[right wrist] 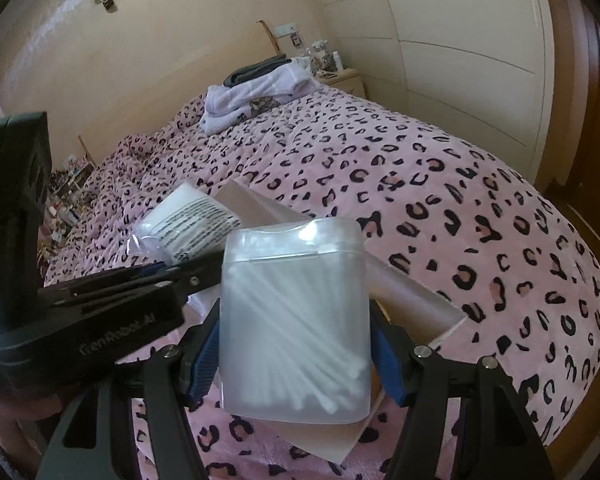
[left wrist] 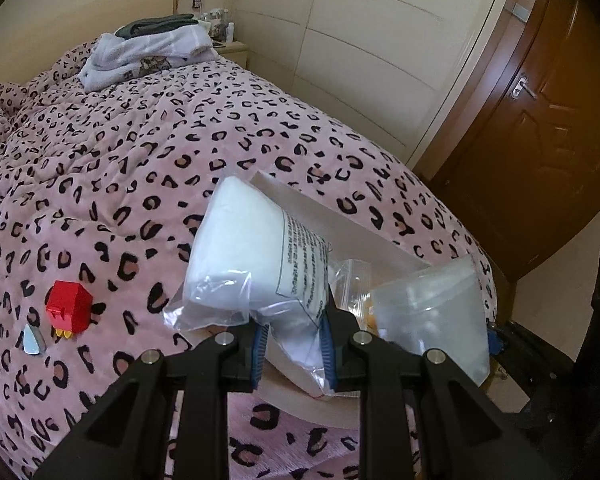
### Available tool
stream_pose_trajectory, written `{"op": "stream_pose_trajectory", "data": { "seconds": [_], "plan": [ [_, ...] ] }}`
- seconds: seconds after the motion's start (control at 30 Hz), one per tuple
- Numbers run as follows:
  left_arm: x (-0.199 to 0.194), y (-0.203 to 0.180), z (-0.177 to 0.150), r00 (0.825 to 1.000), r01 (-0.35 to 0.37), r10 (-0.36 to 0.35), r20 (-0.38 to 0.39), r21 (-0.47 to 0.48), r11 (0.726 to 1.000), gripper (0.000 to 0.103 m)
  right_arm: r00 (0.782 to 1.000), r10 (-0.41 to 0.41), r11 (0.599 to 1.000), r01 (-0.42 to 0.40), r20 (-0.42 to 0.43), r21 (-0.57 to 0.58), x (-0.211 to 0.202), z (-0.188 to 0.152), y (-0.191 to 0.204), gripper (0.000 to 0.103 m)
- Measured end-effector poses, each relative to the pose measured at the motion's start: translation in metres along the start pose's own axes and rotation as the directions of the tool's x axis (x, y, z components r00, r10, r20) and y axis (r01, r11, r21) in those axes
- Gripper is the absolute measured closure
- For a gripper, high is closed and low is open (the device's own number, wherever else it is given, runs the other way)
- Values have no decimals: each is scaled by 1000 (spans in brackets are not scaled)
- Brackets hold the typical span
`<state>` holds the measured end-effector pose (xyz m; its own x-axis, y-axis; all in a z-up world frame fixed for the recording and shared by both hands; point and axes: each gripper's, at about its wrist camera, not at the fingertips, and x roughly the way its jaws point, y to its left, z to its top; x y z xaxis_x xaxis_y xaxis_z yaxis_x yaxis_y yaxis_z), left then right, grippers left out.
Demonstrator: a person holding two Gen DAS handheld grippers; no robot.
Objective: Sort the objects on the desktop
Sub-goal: 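Lower both held items into the paper box and open both tools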
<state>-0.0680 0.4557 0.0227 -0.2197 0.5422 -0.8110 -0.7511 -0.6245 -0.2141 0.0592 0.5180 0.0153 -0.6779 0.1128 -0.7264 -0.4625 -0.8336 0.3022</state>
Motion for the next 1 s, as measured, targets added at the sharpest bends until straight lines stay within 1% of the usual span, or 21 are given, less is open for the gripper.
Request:
{"op": "stream_pose_trajectory", "data": {
  "seconds": [0.1, 0.43, 0.63, 0.7, 0.77, 0.8, 0.87, 0.93, 1.0],
  "plan": [
    [7, -1, -2, 1000, -13, 13, -5, 16, 1000, 80, 1000, -8, 1000, 8, -18, -10, 9, -2, 1, 36],
    [22, -6, -6, 999, -45, 45, 3, 71, 996, 80, 991, -133, 984, 131, -12, -123, 20, -3, 10, 36],
    [19, -5, -6, 999, -50, 51, -2, 66, 997, 75, 991, -131, 983, 127, -21, -130, 20, -1, 13, 36],
    [17, -6, -6, 998, -55, 55, -2, 74, 996, 68, 992, -126, 984, 121, -28, -132, 22, -2, 14, 36],
    [13, -5, -6, 997, -77, 77, 15, 73, 994, 49, 992, -120, 986, 115, -41, -121, 22, -1, 13, 36],
    [11, -5, -6, 996, -87, 85, 24, 70, 994, 46, 992, -122, 987, 116, -43, -115, 21, -1, 13, 36],
    [3, -2, -3, 996, -86, 84, 43, 55, 995, 37, 991, -125, 987, 120, -45, -109, 18, 0, 14, 36],
    [-4, 0, -1, 996, -77, 75, 54, 43, 996, 33, 990, -133, 986, 127, -49, -108, 18, 2, 14, 36],
    [-10, 3, 2, 995, -75, 72, 62, 34, 997, 32, 988, -143, 985, 136, -57, -106, 17, 4, 14, 36]
  ]
}}
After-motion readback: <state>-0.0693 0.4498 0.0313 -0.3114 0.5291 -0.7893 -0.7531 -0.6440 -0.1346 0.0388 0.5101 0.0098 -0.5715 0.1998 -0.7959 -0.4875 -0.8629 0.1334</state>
